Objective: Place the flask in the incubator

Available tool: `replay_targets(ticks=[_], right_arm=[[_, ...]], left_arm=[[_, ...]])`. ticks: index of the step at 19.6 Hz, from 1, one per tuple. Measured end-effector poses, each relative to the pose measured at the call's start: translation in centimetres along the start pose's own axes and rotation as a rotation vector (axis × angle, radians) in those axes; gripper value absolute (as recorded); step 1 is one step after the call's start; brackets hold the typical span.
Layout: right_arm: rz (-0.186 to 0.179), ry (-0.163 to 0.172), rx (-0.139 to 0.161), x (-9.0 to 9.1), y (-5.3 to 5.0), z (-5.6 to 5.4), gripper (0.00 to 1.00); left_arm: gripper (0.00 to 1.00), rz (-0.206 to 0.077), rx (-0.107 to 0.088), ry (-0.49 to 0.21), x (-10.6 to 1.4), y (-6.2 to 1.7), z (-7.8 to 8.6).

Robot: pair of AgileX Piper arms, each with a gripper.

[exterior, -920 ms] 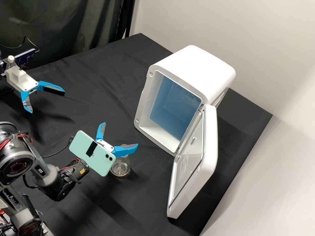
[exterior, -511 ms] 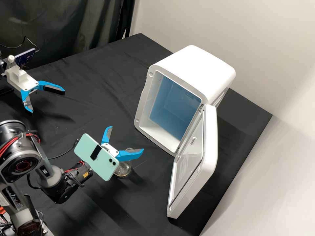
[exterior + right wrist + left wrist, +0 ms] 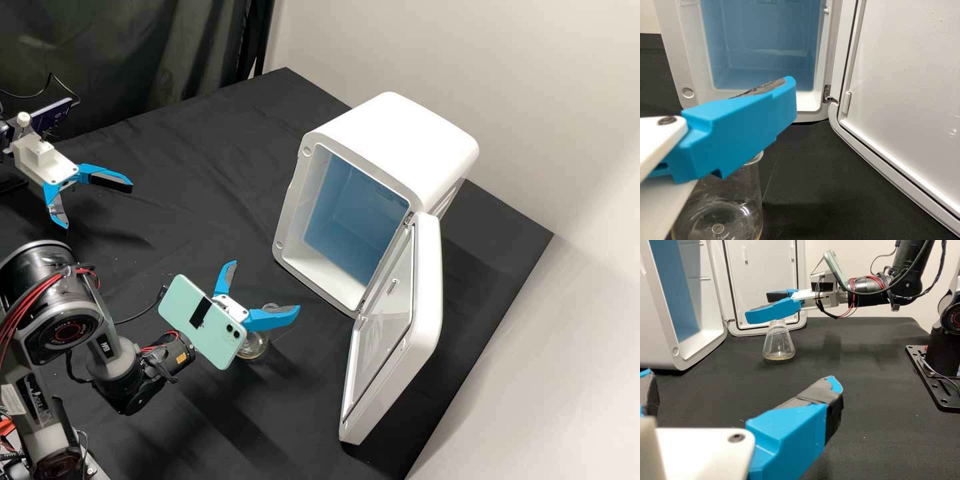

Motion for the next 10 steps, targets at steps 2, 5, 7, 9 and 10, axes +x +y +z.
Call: replay_targets(ticks=[2,5,7,9,10], right_arm=[[-0.003,-0.003,-0.007,0.02,-0.06,0.06,1.0],[-0.003,-0.003,-0.007,0.02,-0.06,0.06,1.0],[-0.003,-0.003,-0.007,0.02,-0.06,0.06,1.0],[0.005,0.022,-0.016,-0.07,0.12,-0.46,1.0],[-0.005,0.041,-0.025,-0.13,0.06,-0.9,1.0]], left_arm=[[1.0,0.0,0.0,0.0,0.0,0.0,0.0],[1.0,0.003,0.005,0.0,-0.03,0.07,0.04],[1.0,0.006,0.008,0.0,-0.05,0.12,0.08],[1.0,0.006,-0.003,0.0,-0.05,0.12,0.08],[1.0,0.006,-0.013,0.0,-0.05,0.12,0.08]])
